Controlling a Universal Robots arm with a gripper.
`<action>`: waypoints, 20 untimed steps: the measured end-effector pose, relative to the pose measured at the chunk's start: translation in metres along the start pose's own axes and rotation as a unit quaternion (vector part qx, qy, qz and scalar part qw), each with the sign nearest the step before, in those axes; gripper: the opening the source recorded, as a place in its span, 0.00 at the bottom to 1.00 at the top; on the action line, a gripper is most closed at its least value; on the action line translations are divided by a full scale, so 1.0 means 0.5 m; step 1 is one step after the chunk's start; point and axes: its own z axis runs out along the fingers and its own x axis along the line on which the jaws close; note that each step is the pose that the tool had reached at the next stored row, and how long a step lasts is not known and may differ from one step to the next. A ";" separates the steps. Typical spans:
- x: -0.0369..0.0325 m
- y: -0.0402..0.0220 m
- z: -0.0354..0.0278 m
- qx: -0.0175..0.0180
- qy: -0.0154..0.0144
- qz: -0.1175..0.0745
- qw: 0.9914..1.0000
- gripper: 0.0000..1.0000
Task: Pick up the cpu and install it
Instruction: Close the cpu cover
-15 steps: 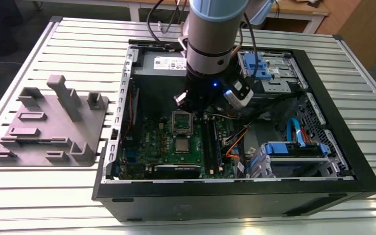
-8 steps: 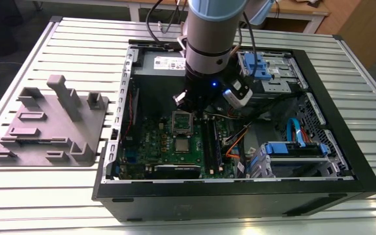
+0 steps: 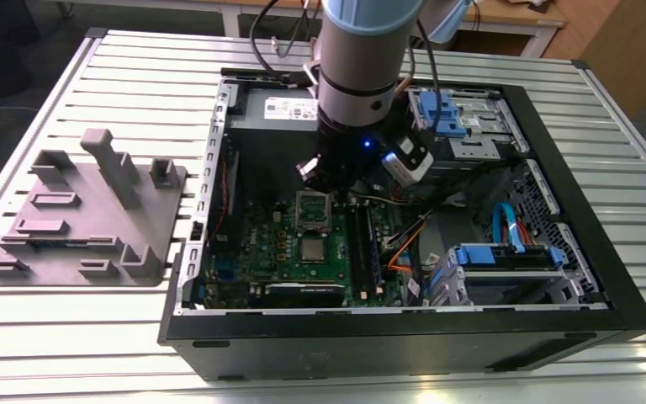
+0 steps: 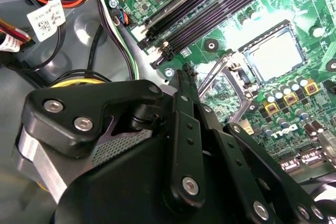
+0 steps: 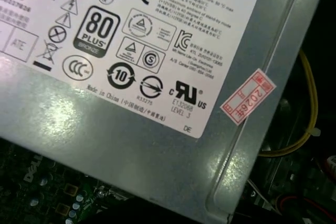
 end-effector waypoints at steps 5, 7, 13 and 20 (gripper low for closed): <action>0.003 0.002 -0.007 0.002 0.001 -0.003 1.000 0.10; 0.004 0.002 -0.010 0.003 0.001 -0.005 1.000 0.10; 0.005 0.003 -0.013 0.005 0.003 -0.007 1.000 0.10; 0.004 0.003 -0.017 0.005 0.003 -0.009 1.000 0.10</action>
